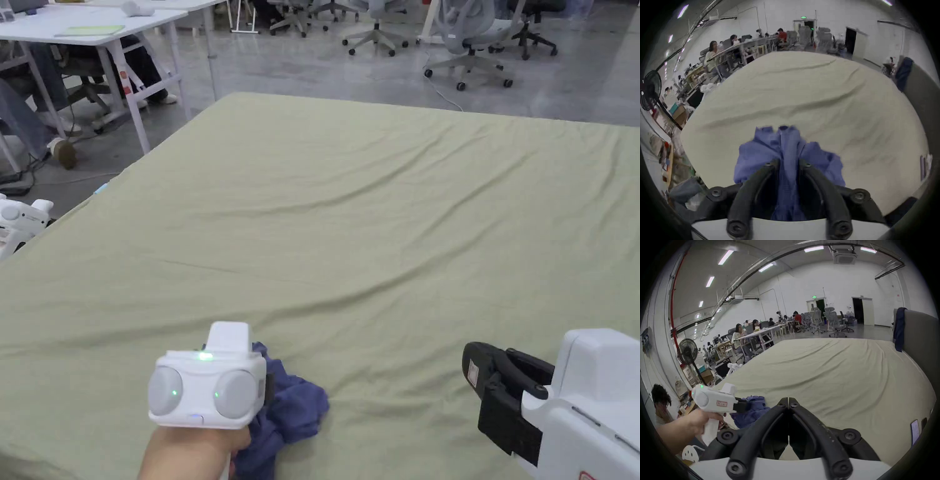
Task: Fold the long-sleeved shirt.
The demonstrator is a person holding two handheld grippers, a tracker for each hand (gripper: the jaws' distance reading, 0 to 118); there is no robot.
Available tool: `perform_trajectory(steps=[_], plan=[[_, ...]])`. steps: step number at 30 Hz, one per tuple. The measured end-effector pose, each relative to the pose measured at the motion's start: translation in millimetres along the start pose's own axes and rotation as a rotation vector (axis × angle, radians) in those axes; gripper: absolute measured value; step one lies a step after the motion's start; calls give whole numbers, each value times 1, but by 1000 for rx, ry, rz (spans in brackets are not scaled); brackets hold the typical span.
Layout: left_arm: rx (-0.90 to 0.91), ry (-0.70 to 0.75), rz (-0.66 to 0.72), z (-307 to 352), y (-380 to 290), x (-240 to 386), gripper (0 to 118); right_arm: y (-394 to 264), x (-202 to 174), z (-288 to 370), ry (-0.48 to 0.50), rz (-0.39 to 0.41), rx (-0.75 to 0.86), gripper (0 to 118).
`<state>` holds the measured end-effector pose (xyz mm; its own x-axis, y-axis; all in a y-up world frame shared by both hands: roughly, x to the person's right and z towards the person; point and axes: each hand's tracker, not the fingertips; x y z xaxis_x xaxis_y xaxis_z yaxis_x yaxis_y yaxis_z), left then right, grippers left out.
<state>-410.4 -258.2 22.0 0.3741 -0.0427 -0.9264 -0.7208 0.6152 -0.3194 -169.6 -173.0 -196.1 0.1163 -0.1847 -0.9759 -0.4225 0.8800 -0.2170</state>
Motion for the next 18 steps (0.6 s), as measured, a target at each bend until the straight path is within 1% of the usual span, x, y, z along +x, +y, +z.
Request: perform_trajectory(steps=[2,5,7,9,12,14,16,18], plan=[[66,-21,-24,27,20,2,19,6,4,14,9,-22,36,2],[205,-104,-19,90,61,20,19,15,16,45,13,-77,113,2],[300,-154,-43,130,87,42,19,24,20,69,5,-81,157,2],[389,-222,-82,172,109,74,18,30,32,97,-13,-83,209,2],[461,-375,-97,214,131,133,18,40,49,139,-57,-82,262,2],[474,-421,-130,219,133,181,18,42,62,164,-91,-79,273,2],[470,-418,-215,212,122,233,18,39,76,187,-134,-93,295,2],[387,-441,-268,183,101,289,18,31,92,207,-207,-108,314,2]])
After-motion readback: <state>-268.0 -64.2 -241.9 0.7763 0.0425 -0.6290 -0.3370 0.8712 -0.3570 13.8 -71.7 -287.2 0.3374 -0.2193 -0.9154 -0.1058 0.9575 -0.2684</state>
